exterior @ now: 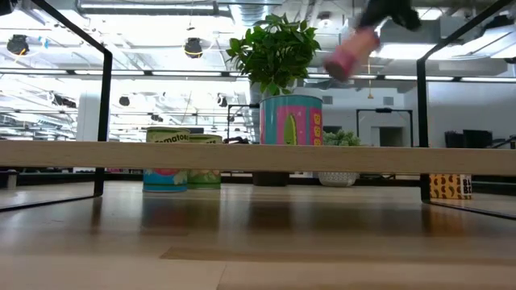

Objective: Pick and place cans onto a shelf
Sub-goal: Put the orange mix fruit can on the shelf

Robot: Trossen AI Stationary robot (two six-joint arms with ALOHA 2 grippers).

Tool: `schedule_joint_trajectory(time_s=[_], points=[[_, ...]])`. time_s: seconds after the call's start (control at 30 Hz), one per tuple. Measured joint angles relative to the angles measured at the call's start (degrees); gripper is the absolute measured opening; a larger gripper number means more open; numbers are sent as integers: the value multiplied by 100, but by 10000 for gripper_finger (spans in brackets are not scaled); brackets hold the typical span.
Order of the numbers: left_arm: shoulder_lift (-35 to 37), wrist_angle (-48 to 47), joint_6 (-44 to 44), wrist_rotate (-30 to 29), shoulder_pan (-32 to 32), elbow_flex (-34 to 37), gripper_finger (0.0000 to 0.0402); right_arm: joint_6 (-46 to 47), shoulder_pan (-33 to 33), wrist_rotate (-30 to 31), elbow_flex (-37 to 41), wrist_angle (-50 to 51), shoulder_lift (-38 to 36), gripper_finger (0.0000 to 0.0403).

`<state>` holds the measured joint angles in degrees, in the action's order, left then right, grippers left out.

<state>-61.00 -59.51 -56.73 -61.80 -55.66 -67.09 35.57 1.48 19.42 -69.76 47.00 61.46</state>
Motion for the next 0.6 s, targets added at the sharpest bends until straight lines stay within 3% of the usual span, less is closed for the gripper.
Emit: schedule_joint_trajectory(time_s=[0.2,0.33,0.6], points=[[-1,0,81,0,0,0,0,-613,-822,4,-180,-1564,622,4],[-1,0,97,-1,0,0,0,-993,-1155,-2,-389,-2103,1325,4],[-1,-16,101,0,0,0,0,-1868,-1428,-363,-1482,-1926,2768,4]])
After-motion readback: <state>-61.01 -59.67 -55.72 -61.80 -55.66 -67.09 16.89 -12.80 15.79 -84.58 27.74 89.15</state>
